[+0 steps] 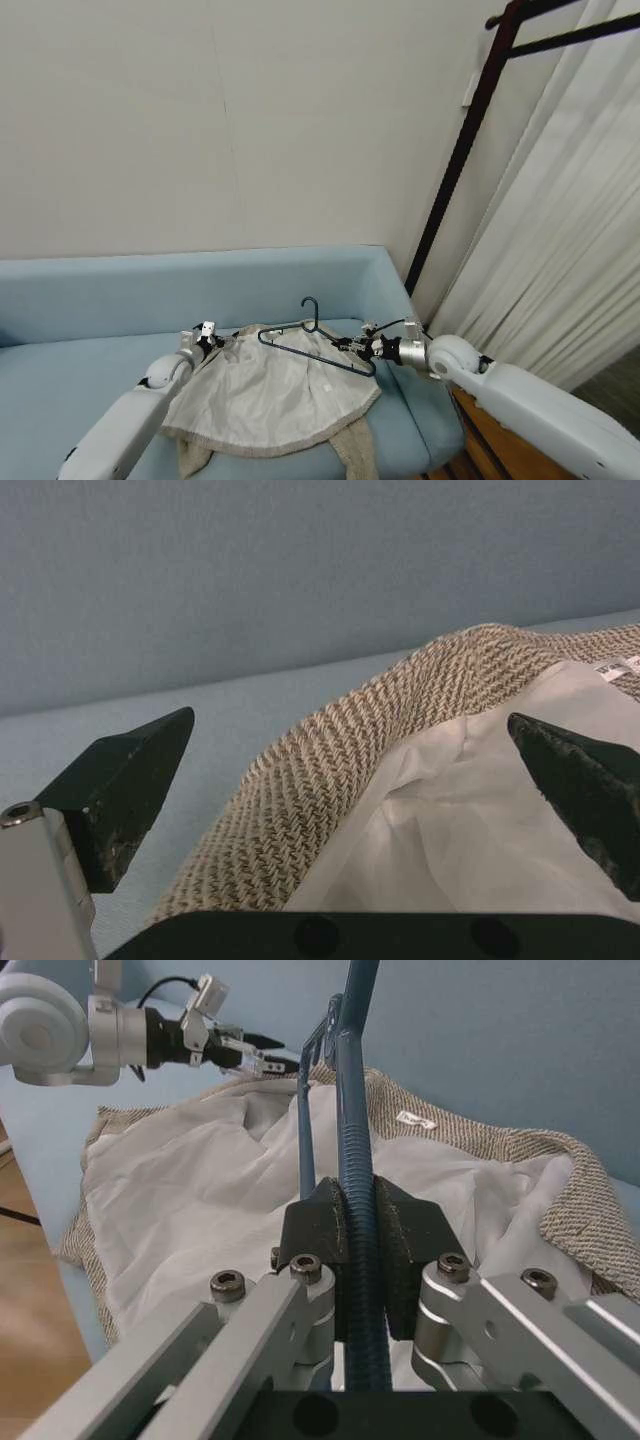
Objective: Pick up the clothes from the sofa and hang them on the clothes hanger.
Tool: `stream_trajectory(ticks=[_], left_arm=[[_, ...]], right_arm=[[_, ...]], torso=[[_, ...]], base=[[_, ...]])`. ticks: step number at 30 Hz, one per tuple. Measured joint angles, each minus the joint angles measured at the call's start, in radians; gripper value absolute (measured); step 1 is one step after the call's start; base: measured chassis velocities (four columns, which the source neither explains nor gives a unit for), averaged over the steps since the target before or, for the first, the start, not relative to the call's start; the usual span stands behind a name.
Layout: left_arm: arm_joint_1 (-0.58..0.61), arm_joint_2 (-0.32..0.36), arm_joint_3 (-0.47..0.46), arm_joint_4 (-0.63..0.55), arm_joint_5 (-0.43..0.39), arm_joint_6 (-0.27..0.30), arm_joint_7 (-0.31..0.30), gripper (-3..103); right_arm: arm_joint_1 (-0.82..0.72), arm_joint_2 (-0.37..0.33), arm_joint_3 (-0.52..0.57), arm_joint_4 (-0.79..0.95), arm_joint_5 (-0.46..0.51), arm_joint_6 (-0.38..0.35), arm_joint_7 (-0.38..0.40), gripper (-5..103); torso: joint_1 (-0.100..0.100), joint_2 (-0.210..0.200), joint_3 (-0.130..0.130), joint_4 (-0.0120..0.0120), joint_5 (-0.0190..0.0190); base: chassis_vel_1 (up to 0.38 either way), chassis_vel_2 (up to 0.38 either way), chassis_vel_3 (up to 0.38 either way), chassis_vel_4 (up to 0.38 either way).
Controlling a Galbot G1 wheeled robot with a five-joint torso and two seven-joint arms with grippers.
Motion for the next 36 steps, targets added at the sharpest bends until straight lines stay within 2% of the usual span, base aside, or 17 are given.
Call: stream_trajectory(ticks=[10,14,22,23,25,28,31,32,34,36], left_arm=[[-0.046,-0.037,-0.008,0.148,-0.026,0.010,0.051,100],[-0.057,-0.043,-0.012,0.203,-0.020,0.009,0.124,100],[-0.065,-0.062,-0.005,0.273,0.011,-0.001,0.181,100],[-0.065,-0.063,-0.004,0.279,0.017,-0.005,0.194,103],[-0.063,-0.064,-0.003,0.281,0.024,-0.010,0.207,97],[-0.060,-0.066,-0.001,0.281,0.027,-0.014,0.218,96],[-0.058,-0.070,0.007,0.281,0.029,-0.024,0.221,81],[-0.058,-0.070,0.007,0.281,0.029,-0.024,0.221,81],[-0.053,-0.071,0.008,0.274,0.032,-0.026,0.220,70],[-0.050,-0.071,0.009,0.267,0.032,-0.027,0.217,70]], right_arm=[[-0.022,-0.013,0.019,0.013,0.001,0.003,0.025,8],[-0.026,-0.019,0.022,0.016,0.000,0.004,0.035,8],[-0.021,-0.025,0.017,0.022,0.003,0.004,0.056,8],[-0.022,-0.028,0.017,0.022,0.003,0.004,0.056,8],[-0.022,-0.034,0.017,0.022,0.004,0.004,0.056,8],[-0.021,-0.038,0.017,0.019,0.004,0.004,0.055,8],[-0.014,-0.036,0.013,0.016,0.004,0.004,0.054,8],[-0.014,-0.036,0.013,0.016,0.004,0.004,0.054,8],[-0.007,-0.029,0.002,0.013,0.002,0.004,0.055,8],[-0.005,-0.025,-0.001,0.012,0.000,0.004,0.056,8]], torso=[[0.000,0.000,0.000,0.0001,0.0001],[0.000,0.000,0.000,0.0001,0.0001],[0.000,0.000,0.000,0.0001,0.0001],[0.000,0.000,0.000,0.0001,0.0001],[0.000,0.000,0.000,0.0001,0.0002],[0.000,0.000,0.000,0.0002,0.0003],[0.000,0.000,0.000,0.0002,0.0003],[0.000,0.000,0.000,0.0002,0.0003],[0.000,0.000,0.000,0.0003,0.0003],[0.000,0.000,0.000,0.0003,0.0003]], base=[[0.000,0.000,0.000,0.000],[0.000,0.000,0.000,0.000],[0.000,0.000,0.000,0.000],[0.000,0.000,0.000,0.000],[0.000,0.000,0.000,0.000],[0.000,0.000,0.000,0.000],[0.000,0.000,0.000,0.000],[0.000,0.000,0.000,0.000],[0.000,0.000,0.000,0.000],[0.000,0.000,0.000,0.000]])
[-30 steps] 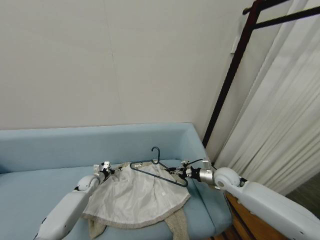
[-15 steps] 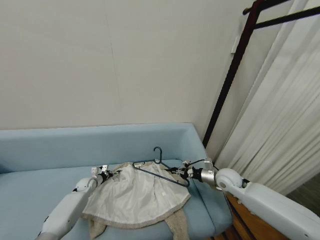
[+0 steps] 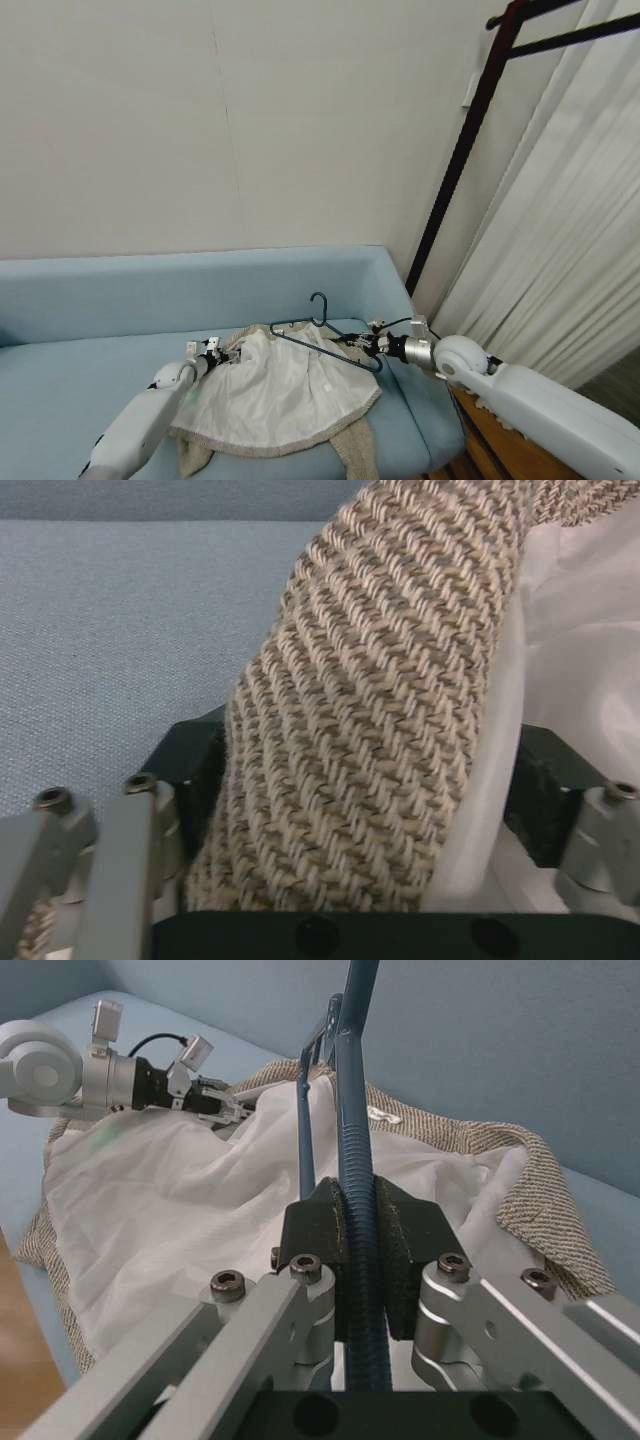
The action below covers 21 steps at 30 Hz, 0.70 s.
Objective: Pick up the clothes from the sofa and hang them on the clothes hanger.
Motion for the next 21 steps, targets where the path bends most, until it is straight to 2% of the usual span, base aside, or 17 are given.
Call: stream_trajectory(ticks=[3,4,6,7,9,10,13,15,17,21], left_arm=[[0.016,0.007,-0.004,-0.026,0.001,0.000,-0.008,54],[0.016,0.007,-0.004,-0.026,0.001,0.000,-0.008,54],[0.036,0.014,-0.014,-0.054,0.002,0.000,-0.023,43],[0.050,0.020,-0.022,-0.075,0.003,0.000,-0.031,43],[0.088,0.038,-0.040,-0.131,0.003,0.003,-0.044,32],[0.088,0.038,-0.040,-0.131,0.003,0.003,-0.044,32],[0.160,0.073,-0.082,-0.243,0.003,0.012,-0.063,16],[0.179,0.084,-0.095,-0.277,0.003,0.015,-0.071,16],[0.217,0.108,-0.119,-0.341,0.002,0.021,-0.088,6],[0.259,0.139,-0.144,-0.417,0.001,0.027,-0.105,0]], right_arm=[[0.002,0.008,-0.009,-0.002,-0.005,0.001,0.002,8],[0.002,0.008,-0.009,-0.002,-0.005,0.001,0.002,8],[-0.001,0.010,-0.012,-0.002,-0.006,0.001,0.001,8],[-0.002,0.010,-0.015,-0.002,-0.006,0.001,-0.001,8],[-0.003,0.014,-0.023,0.001,-0.007,0.001,-0.007,8],[-0.003,0.014,-0.023,0.001,-0.007,0.001,-0.007,8],[0.000,0.036,-0.035,0.008,-0.003,-0.003,-0.013,8],[0.006,0.046,-0.046,0.008,-0.004,-0.004,-0.013,8],[0.020,0.075,-0.075,0.004,-0.009,-0.004,-0.012,8],[0.037,0.119,-0.113,-0.003,-0.018,-0.005,-0.003,8]], torso=[[0.000,0.000,0.000,-0.0005,-0.0002],[0.000,0.000,0.000,-0.0005,-0.0002],[0.000,0.000,0.000,-0.0006,-0.0005],[0.000,0.000,0.000,-0.0008,-0.0007],[0.000,0.000,0.000,-0.0007,-0.0007],[0.000,0.000,0.000,-0.0007,-0.0007],[0.000,0.000,0.000,-0.0002,-0.0007],[0.000,0.000,0.000,-0.0002,-0.0006],[0.000,0.000,0.000,-0.0002,-0.0006],[0.000,0.000,0.000,0.0000,-0.0005]], base=[[0.000,0.000,0.000,0.000],[0.000,0.000,0.000,0.000],[0.000,0.000,0.000,0.000],[0.000,0.000,0.000,0.000],[0.000,0.000,0.000,0.000],[0.000,0.000,0.000,0.000],[0.000,0.000,0.000,0.000],[0.000,0.000,0.000,0.000],[0.000,0.000,0.000,0.000],[0.000,0.000,0.000,0.000]])
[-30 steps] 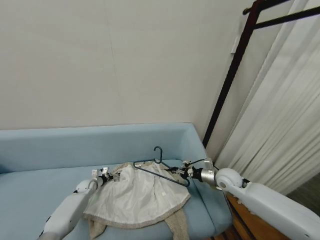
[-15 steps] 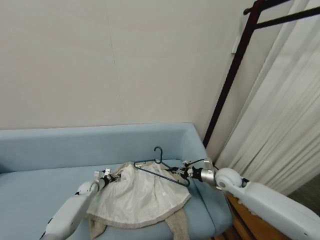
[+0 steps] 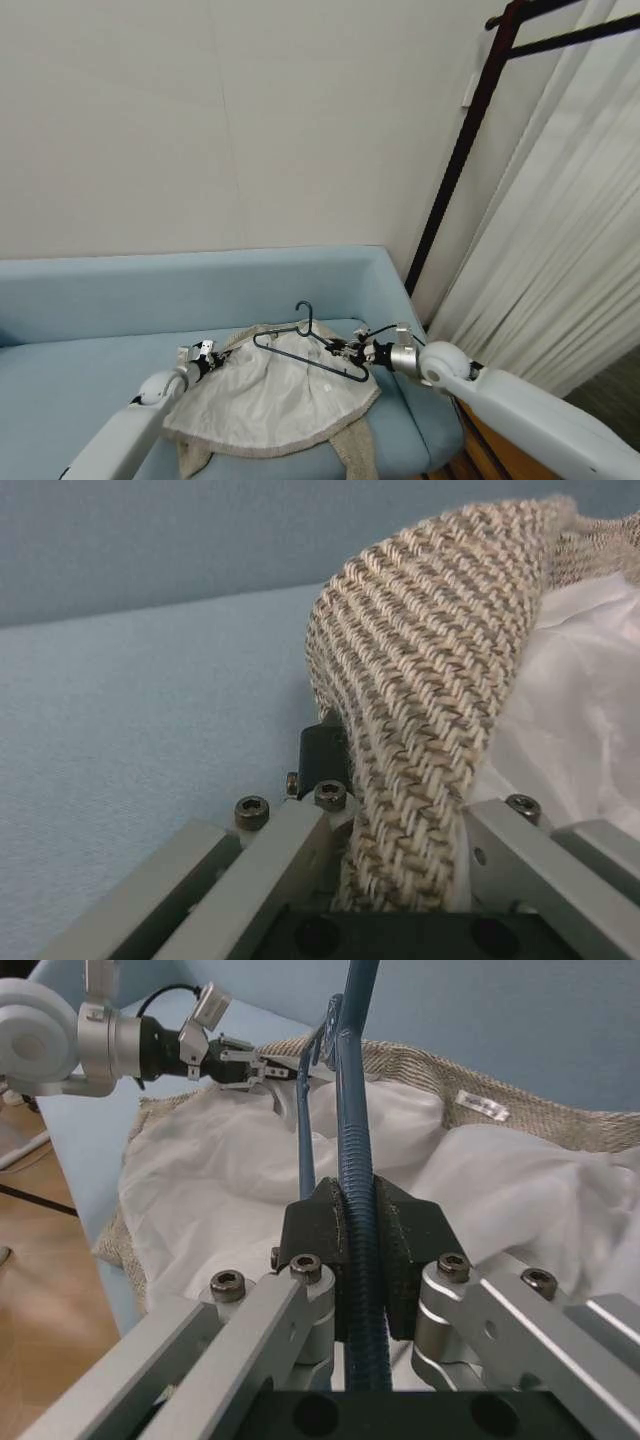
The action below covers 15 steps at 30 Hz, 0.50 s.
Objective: Pick up the clothes from the sofa and hang them on the clothes hanger.
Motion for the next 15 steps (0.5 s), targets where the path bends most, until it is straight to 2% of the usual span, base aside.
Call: stream_trajectory(ticks=[4,8,15], left_arm=[[0.040,0.031,-0.025,-0.071,-0.002,0.006,-0.007,4],[0.081,0.053,-0.049,-0.124,-0.002,0.003,-0.008,14],[0.115,0.064,-0.065,-0.147,0.014,-0.010,-0.008,15]], right_arm=[[0.021,0.042,-0.043,-0.019,-0.011,-0.001,0.011,8],[0.049,0.106,-0.093,-0.086,-0.027,0.004,0.037,8],[0.102,0.203,-0.118,-0.205,-0.040,0.017,0.052,8]], torso=[[0.000,0.000,0.000,-0.0002,0.0001],[0.000,0.000,0.000,-0.0002,0.0001],[0.000,0.000,0.000,-0.0002,0.0001]], base=[[0.000,0.000,0.000,0.000],[0.000,0.000,0.000,0.000],[0.000,0.000,0.000,0.000]])
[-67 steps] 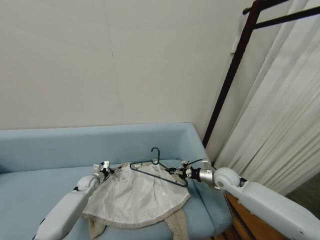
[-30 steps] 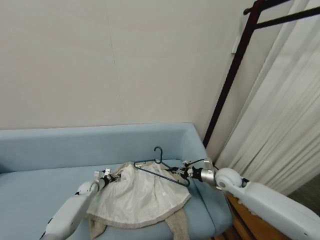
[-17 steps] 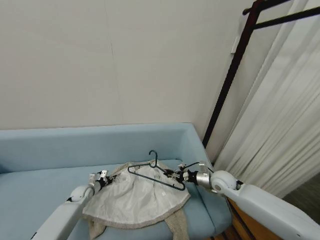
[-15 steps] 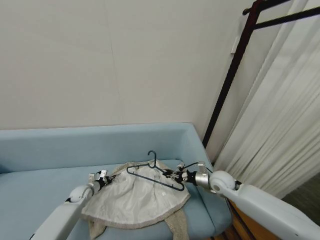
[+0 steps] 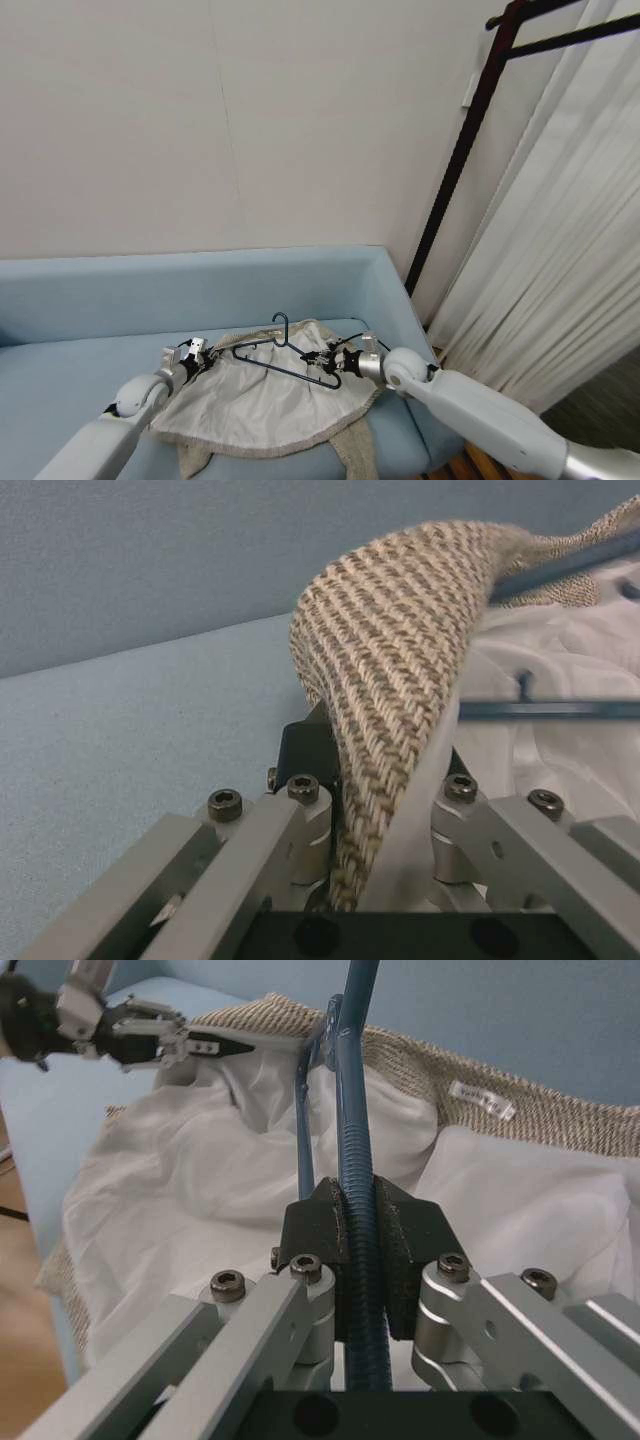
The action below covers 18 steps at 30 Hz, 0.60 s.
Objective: Pick up the clothes from the sofa and hang them on the clothes hanger.
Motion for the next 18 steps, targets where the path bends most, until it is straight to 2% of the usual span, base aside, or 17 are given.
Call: stream_trajectory(ticks=[3,8,14,18], left_arm=[[0.008,0.002,0.001,-0.010,0.020,-0.010,0.002,15],[0.014,0.008,0.004,-0.037,0.035,-0.020,0.002,16],[0.036,0.033,0.003,-0.111,0.043,-0.022,0.004,16],[0.043,0.055,0.003,-0.172,0.054,-0.027,0.007,16]], right_arm=[[0.032,0.063,-0.030,-0.075,-0.005,0.003,0.000,8],[0.059,0.130,-0.077,-0.141,-0.029,0.014,-0.007,8],[0.099,0.188,-0.107,-0.190,-0.031,0.015,-0.016,8],[0.126,0.195,-0.122,-0.196,-0.025,0.014,-0.025,8]], torso=[[0.000,0.000,0.000,0.0001,0.0001],[0.000,0.000,0.000,0.0000,0.0000],[0.000,0.000,0.000,0.0002,0.0000],[0.000,0.000,0.000,0.0004,0.0001]], base=[[0.000,0.000,0.000,0.000],[0.000,0.000,0.000,0.000],[0.000,0.000,0.000,0.000],[0.000,0.000,0.000,0.000]])
